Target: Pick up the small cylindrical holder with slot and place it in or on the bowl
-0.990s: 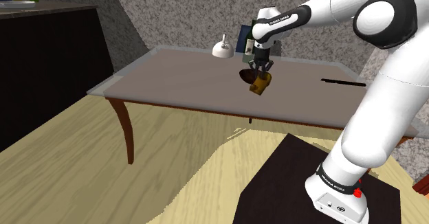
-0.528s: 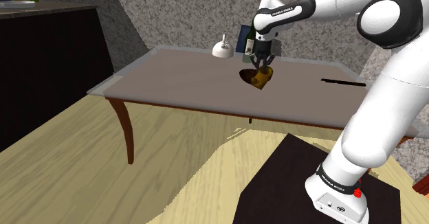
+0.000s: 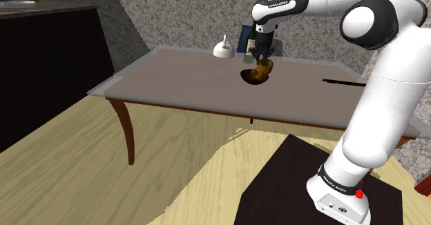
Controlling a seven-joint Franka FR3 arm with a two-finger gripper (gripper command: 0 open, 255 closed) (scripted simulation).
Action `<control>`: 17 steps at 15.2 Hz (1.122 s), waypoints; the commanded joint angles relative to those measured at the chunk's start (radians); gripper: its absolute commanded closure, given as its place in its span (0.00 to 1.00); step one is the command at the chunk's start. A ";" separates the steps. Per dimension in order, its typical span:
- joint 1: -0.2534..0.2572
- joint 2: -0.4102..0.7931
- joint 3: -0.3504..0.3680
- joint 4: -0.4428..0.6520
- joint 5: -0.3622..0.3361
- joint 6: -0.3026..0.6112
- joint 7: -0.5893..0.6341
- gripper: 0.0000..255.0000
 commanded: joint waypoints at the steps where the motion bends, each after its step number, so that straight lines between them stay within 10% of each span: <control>1: -0.027 0.085 -0.012 0.118 0.034 -0.037 -0.043 1.00; 8: -0.184 0.459 -0.010 0.694 0.166 -0.250 -0.144 1.00; 17: -0.164 0.435 -0.007 0.545 0.157 -0.126 -0.142 1.00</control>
